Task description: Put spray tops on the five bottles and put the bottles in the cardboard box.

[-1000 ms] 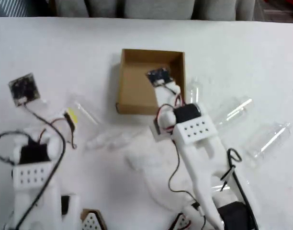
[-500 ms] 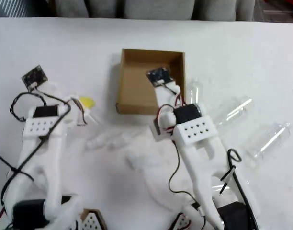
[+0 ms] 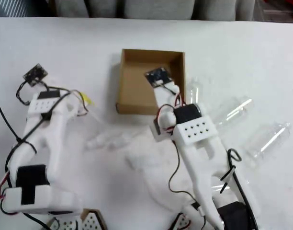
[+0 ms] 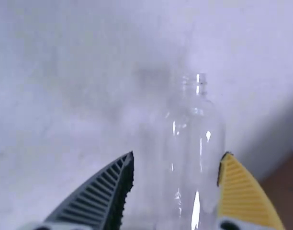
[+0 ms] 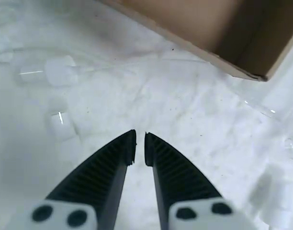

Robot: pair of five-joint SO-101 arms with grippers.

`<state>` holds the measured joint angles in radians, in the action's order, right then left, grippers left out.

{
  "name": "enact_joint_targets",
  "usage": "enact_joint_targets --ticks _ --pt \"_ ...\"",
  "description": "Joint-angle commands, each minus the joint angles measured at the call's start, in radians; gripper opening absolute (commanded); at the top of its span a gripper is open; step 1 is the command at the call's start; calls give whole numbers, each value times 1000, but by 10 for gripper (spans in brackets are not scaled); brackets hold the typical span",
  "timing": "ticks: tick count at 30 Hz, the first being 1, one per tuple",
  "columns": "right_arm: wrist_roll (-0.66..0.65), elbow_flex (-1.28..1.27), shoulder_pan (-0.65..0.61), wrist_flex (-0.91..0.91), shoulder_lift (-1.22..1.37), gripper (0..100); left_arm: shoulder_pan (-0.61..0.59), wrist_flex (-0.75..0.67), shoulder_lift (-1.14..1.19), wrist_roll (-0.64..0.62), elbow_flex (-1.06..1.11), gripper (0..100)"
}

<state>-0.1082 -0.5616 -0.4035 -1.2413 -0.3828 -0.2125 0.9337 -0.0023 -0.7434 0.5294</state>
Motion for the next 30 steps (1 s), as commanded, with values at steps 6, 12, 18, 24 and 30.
enact_joint_targets --ticks 6,12,18,24,30 --pt "-12 3 7 16 -35 16 -15 -26 48 -21 -80 285" --pt "-12 3 7 16 -35 16 -15 -18 140 -20 -144 283" --pt "-12 3 7 16 -35 16 1 -18 157 -17 -158 236" --pt "-14 -34 7 62 -35 16 58 -18 157 164 -184 29" --pt "-14 -38 10 59 -44 16 117 37 122 370 -215 47"
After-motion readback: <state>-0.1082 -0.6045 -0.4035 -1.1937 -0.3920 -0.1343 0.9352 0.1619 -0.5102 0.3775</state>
